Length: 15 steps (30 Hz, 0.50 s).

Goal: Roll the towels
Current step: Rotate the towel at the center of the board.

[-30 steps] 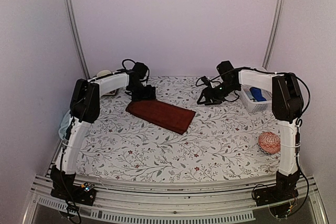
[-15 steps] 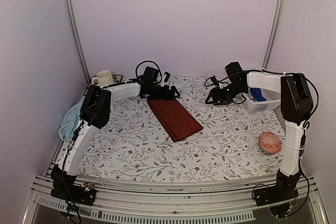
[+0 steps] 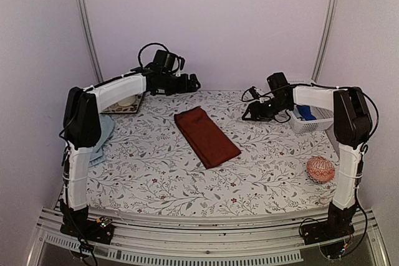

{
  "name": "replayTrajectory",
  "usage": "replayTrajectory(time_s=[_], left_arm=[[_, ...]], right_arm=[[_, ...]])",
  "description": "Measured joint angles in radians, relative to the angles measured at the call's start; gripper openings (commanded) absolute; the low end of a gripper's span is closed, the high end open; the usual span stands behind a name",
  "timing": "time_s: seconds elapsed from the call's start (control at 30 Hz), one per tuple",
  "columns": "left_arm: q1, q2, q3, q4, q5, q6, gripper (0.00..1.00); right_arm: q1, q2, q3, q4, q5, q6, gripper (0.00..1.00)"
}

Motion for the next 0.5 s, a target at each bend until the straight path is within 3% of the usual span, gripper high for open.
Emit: replayTrajectory(time_s=[0.23, 0.5], left_arm=[[0.024, -0.064, -0.177, -0.115, -0.072, -0.102, 0.92], [0.063, -0.031, -0.325, -0.188, -0.011, -0.189, 0.92]], right_arm=[[0.016, 0.001, 0.0, 0.0, 0.002, -0.012, 0.59], [0.021, 0.003, 0.018, -0.006, 0.011, -0.027, 0.59]])
